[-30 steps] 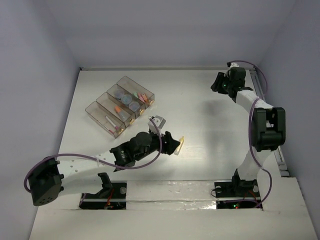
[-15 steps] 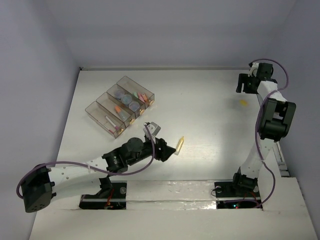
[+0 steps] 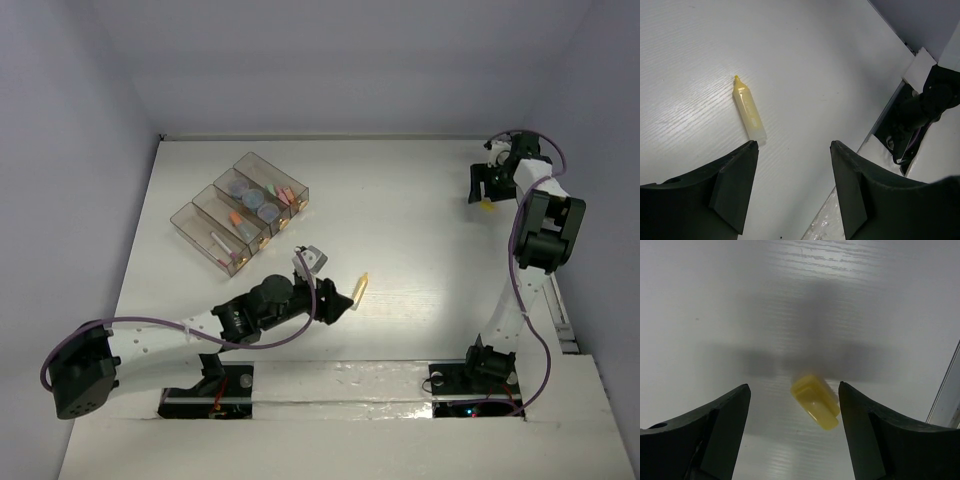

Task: Sort the stationery into containers
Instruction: Pick up the pen from the center of the board.

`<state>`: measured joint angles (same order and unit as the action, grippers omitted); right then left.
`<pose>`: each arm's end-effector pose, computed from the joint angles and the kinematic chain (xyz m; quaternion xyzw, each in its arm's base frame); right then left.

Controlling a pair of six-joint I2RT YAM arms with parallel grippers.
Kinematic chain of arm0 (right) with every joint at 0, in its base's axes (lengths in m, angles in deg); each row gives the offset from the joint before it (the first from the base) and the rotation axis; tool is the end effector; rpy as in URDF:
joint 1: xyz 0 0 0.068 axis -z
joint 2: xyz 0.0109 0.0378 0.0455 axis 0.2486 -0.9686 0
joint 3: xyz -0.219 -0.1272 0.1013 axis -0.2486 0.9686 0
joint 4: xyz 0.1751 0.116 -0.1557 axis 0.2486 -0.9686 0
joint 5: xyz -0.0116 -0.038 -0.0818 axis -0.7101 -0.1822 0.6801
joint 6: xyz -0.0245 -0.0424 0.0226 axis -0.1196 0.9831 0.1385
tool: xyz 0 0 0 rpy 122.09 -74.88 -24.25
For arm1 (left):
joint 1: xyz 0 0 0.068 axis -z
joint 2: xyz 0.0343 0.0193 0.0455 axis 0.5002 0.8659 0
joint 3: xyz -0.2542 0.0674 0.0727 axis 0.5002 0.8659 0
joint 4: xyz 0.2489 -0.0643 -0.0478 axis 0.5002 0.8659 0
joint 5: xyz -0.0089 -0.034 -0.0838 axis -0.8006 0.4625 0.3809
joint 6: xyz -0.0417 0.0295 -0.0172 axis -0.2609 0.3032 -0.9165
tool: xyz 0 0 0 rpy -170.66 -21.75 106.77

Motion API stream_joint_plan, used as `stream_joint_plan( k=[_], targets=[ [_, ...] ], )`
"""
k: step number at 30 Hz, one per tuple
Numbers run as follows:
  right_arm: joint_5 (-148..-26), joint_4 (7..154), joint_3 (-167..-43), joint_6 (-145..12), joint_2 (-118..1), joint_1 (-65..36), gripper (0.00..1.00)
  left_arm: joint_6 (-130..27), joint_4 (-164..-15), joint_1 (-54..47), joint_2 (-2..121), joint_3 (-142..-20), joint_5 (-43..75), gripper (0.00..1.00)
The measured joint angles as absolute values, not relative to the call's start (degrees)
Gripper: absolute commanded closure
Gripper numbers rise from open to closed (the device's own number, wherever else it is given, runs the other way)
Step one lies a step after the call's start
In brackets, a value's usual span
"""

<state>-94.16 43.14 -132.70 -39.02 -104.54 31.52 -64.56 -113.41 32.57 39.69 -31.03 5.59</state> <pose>0.4608 -0.1322 0.1850 -0.0605 0.9596 0.0416 0.2716 0.1012 -0.1924 0.2325 0.2338 0.7154 -0.4446 0.4857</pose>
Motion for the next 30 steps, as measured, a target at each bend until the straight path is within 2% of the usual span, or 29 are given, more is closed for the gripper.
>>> stream_joint_plan(
  k=[7,9,15,19,25,27,30],
  targets=[
    [-94.5,42.2,-133.1,-37.8,-106.0,31.7,0.27,-64.3,-114.1,32.6,40.9,-31.0,5.6,0.45],
    [-94.4,42.3,-132.9,-37.6,-106.0,31.7,0.32,-64.3,-114.2,32.6,40.9,-31.0,5.6,0.47],
    [-93.3,44.2,-131.0,-37.2,-105.2,31.7,0.39,-64.1,-114.1,32.6,40.5,-31.0,5.6,0.48],
    [-92.2,45.7,-128.2,-37.3,-103.6,31.7,0.41,-64.1,-114.1,32.6,38.9,-30.8,5.6,0.49],
    [-90.2,45.7,-125.1,-37.9,-101.5,31.7,0.52,-64.1,-114.1,32.6,36.1,-30.5,5.5,0.50],
    [-89.5,45.5,-124.9,-38.3,-101.2,31.7,0.52,-64.1,-114.1,32.6,35.2,-30.1,5.3,0.50],
    [-88.8,45.4,-124.9,-38.8,-101.2,31.7,0.44,-64.1,-114.0,32.6,34.5,-29.7,4.8,0.50]
  ],
)
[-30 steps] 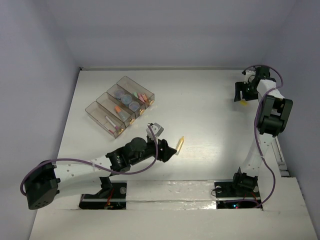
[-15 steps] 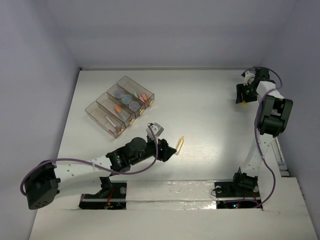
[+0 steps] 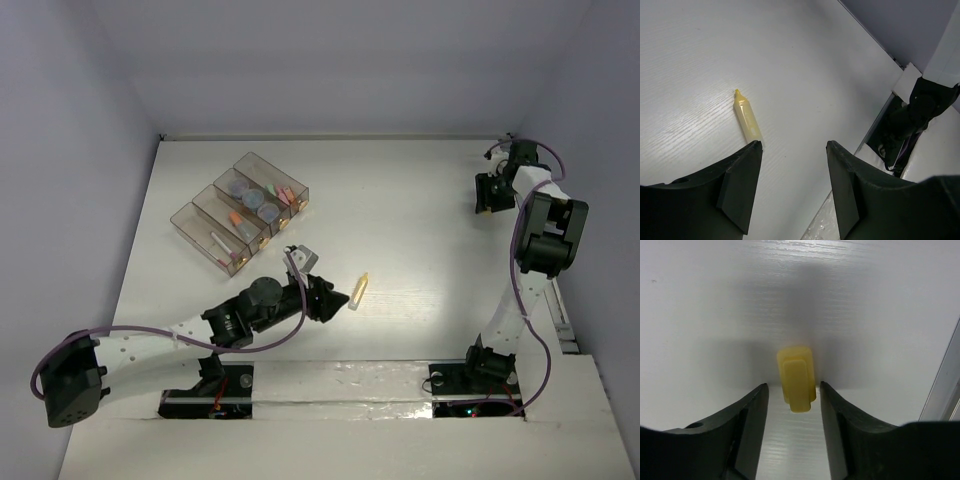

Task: Sort the stationery into containers
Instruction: Pick up the pen from the center of the board.

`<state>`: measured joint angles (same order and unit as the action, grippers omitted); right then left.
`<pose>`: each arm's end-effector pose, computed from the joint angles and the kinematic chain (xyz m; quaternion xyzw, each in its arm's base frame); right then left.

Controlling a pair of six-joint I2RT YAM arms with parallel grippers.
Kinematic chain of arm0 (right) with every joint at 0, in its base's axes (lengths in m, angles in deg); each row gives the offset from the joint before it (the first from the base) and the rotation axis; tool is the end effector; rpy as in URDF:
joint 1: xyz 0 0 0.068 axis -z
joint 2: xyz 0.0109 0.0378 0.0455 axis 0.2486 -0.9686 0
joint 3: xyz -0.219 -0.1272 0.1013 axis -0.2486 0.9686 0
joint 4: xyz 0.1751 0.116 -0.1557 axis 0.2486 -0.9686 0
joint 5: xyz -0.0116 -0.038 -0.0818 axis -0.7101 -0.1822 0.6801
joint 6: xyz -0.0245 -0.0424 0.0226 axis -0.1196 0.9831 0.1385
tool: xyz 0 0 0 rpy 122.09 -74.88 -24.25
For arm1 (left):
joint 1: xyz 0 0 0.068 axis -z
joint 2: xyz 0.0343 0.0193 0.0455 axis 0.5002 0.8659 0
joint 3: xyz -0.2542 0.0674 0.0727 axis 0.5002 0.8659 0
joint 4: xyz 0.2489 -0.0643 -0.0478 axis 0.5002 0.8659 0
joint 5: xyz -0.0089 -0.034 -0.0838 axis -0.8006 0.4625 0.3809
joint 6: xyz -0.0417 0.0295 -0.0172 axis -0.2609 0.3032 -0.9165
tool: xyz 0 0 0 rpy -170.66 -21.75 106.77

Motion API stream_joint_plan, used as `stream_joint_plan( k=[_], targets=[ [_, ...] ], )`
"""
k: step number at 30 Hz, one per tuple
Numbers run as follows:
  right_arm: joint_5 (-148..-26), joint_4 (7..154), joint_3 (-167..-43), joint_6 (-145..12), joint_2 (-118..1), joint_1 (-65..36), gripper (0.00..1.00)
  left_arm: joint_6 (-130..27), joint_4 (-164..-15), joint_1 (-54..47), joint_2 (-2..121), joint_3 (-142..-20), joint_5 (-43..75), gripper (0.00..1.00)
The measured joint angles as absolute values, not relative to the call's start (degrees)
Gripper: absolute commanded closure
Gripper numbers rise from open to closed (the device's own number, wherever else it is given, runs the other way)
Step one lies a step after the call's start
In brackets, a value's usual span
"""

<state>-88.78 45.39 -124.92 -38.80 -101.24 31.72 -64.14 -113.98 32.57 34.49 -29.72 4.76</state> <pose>0.4403 -0.1310 0.1720 -0.0478 0.9695 0.0039 0.2405 0.0956 -0.1804 0.2429 0.2226 0.6915 -0.4590 0.5114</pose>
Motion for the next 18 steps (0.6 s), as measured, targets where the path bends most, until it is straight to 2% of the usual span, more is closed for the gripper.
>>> stream_joint_plan(
  k=[4,18],
  targets=[
    [-87.6,45.3,-125.0,-39.4,-101.3,31.6,0.39,-64.2,-113.6,32.6,34.6,-29.7,4.3,0.50],
    [-86.2,44.8,-128.9,-39.6,-103.7,31.2,0.43,-64.1,-113.7,32.6,38.3,-29.7,4.2,0.50]
  ],
)
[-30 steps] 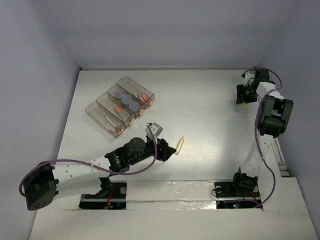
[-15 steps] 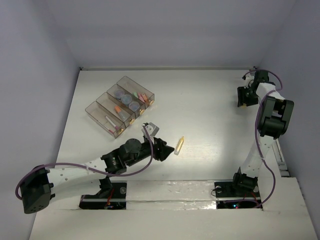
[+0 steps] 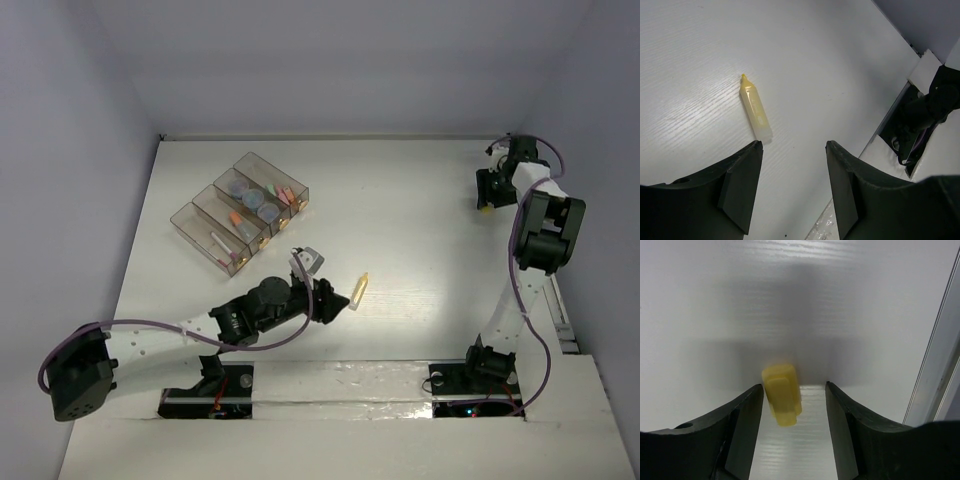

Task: Sort the stationery into containers
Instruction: Pick up the pen from the center of the board.

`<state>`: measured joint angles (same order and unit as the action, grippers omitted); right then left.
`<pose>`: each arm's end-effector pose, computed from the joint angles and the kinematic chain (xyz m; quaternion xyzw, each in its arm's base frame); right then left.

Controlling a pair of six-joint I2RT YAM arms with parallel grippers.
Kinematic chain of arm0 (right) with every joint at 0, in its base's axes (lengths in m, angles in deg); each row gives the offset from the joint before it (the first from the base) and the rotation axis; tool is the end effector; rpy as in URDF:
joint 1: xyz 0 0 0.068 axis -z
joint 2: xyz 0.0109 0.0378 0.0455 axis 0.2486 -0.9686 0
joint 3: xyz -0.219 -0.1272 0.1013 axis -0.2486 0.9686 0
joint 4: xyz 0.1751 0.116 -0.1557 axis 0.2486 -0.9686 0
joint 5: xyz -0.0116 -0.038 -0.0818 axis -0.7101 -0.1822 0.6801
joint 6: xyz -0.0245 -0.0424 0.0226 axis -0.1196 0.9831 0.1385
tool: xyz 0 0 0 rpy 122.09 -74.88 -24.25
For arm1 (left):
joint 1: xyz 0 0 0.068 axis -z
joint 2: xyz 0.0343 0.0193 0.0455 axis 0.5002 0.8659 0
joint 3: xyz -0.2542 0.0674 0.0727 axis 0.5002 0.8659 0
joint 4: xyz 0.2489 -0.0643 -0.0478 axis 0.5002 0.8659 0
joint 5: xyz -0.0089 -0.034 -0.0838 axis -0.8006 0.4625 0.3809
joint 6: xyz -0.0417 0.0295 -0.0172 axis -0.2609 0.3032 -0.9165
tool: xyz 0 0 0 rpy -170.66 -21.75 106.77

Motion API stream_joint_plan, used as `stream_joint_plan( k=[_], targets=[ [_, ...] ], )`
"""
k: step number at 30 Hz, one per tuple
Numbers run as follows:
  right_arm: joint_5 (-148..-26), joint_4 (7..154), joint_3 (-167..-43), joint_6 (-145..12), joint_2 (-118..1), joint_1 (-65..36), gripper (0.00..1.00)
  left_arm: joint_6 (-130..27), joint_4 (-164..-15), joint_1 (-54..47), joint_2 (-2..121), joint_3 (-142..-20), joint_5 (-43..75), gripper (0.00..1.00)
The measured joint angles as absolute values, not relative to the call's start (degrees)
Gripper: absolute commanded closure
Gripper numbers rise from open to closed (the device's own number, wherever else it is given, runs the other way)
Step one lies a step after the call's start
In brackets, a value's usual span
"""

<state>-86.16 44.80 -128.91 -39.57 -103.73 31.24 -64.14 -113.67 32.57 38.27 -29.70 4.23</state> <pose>0.4529 -0.1325 0.1724 -0.0407 0.9695 -0.0172 0.2410 0.0995 -0.1874 0.2298 0.2282 0.7150 -0.4378 0.4949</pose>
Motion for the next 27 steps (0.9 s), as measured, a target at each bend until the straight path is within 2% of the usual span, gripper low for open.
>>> stream_joint_plan(
  k=[5,7,9,11,12,14,15,19,27],
  targets=[
    [-86.2,44.6,-130.9,-39.6,-105.1,30.7,0.50,-64.1,-113.8,32.6,39.2,-29.7,4.3,0.50],
    [-86.2,44.4,-131.4,-39.6,-105.3,30.3,0.61,-64.1,-113.8,32.6,39.6,-29.7,4.3,0.50],
    [-86.2,44.3,-131.5,-39.9,-105.4,30.0,0.65,-64.1,-113.8,32.6,39.9,-29.7,4.3,0.50],
    [-86.2,44.3,-131.5,-40.0,-105.4,29.6,0.75,-64.1,-113.9,32.6,40.5,-29.7,4.2,0.50],
    [-86.2,44.3,-131.5,-40.1,-105.4,29.5,0.84,-64.1,-113.8,32.6,40.8,-29.7,4.1,0.50],
    [-86.0,44.4,-131.5,-40.4,-105.4,29.3,0.89,-64.1,-113.6,32.6,41.7,-29.8,3.7,0.49],
    [-86.0,44.5,-131.5,-40.8,-105.3,29.2,0.96,-64.1,-113.4,32.6,42.3,-30.0,3.4,0.48],
    [-86.2,45.4,-130.5,-42.7,-104.8,28.4,1.00,-64.2,-112.4,32.6,45.4,-31.3,2.3,0.45],
    [-92.1,52.0,-119.1,-50.4,-95.9,22.7,1.00,-64.4,-108.0,32.6,51.6,-36.1,-0.9,0.44]
  ],
)
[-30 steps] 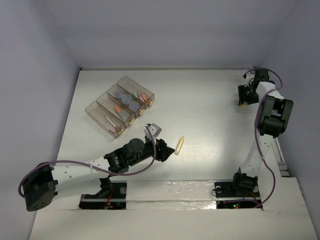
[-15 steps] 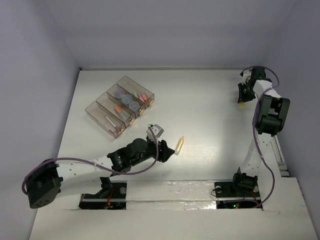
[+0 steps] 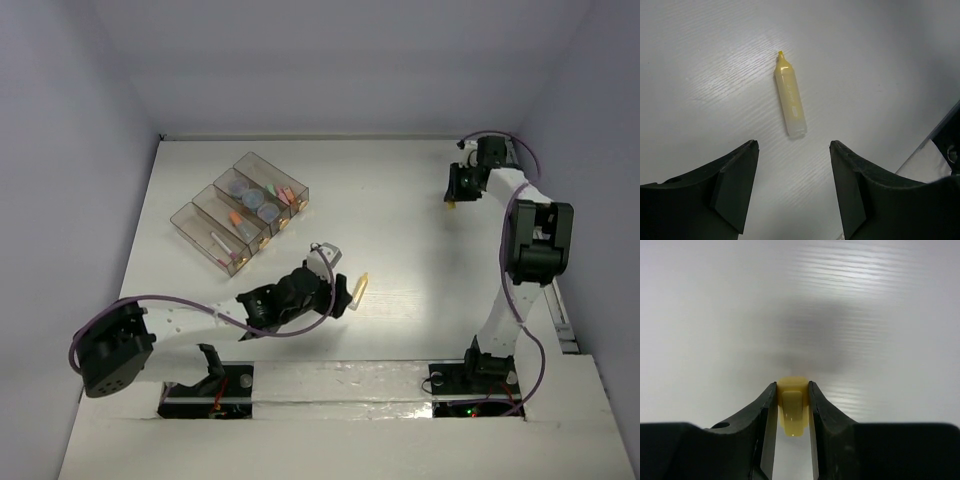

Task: Sort the stationery into containers
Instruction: Pick up the pen from the center of the board.

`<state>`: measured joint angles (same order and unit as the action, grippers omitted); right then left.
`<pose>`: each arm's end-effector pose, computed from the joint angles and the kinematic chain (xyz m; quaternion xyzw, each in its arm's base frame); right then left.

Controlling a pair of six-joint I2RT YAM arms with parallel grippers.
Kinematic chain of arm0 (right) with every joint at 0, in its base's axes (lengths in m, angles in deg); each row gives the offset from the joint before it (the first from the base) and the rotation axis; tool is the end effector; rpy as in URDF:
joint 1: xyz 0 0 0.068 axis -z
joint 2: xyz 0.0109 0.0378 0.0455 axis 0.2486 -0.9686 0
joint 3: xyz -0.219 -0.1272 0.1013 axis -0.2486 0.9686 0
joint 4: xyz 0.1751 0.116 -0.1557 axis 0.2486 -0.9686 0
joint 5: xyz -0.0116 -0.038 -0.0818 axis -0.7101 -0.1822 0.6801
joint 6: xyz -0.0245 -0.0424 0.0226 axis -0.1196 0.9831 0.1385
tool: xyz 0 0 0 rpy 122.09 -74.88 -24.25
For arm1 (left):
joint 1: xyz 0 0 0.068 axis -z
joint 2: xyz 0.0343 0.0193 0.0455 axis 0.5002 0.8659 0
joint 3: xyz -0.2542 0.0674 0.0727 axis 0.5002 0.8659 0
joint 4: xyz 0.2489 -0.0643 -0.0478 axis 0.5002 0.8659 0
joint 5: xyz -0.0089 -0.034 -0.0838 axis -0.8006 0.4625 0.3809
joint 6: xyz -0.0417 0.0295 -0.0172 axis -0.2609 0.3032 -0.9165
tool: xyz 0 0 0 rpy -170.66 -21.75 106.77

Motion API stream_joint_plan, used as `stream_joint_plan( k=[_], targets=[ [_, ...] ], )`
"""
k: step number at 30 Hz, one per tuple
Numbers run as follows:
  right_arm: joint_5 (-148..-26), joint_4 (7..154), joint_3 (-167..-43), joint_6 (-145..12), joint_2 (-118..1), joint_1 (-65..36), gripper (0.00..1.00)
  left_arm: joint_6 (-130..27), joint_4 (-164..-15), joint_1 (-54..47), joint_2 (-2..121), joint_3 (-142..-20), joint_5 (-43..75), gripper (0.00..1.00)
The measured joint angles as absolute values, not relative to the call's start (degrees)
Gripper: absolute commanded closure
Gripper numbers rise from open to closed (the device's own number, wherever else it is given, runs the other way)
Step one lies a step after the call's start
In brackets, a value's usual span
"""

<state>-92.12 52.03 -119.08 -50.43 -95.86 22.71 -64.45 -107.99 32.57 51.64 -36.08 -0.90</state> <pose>0.4441 -0.0567 0.1890 -0.0380 0.9539 0.0656 0.2905 0.1188 -0.2177 0.2079 0.2261 0.7860 -0.3504 0.4565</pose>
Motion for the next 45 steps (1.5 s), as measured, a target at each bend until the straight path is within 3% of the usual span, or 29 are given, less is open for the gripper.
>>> stream_joint_plan(
  k=[13,24,36,42,45],
  targets=[
    [-99.3,78.3,-87.7,-76.3,-63.6,6.1,1.00,-61.7,-98.9,32.6,72.1,-53.6,-9.4,0.47],
    [-97.1,81.9,-74.4,-82.5,-41.4,1.7,1.00,-59.3,-94.7,32.6,86.1,-64.5,-10.7,0.54],
    [-96.1,81.7,-70.9,-81.9,-38.2,1.7,1.00,-61.0,-91.6,33.1,85.9,-64.0,-10.5,0.51],
    [-97.2,81.9,-70.4,-81.9,-38.1,1.7,1.00,-63.1,-89.9,34.7,85.2,-63.4,-10.5,0.59],
    [-97.9,82.0,-69.9,-81.9,-37.7,1.7,1.00,-64.0,-89.8,35.3,85.2,-63.4,-10.8,0.59]
  ],
)
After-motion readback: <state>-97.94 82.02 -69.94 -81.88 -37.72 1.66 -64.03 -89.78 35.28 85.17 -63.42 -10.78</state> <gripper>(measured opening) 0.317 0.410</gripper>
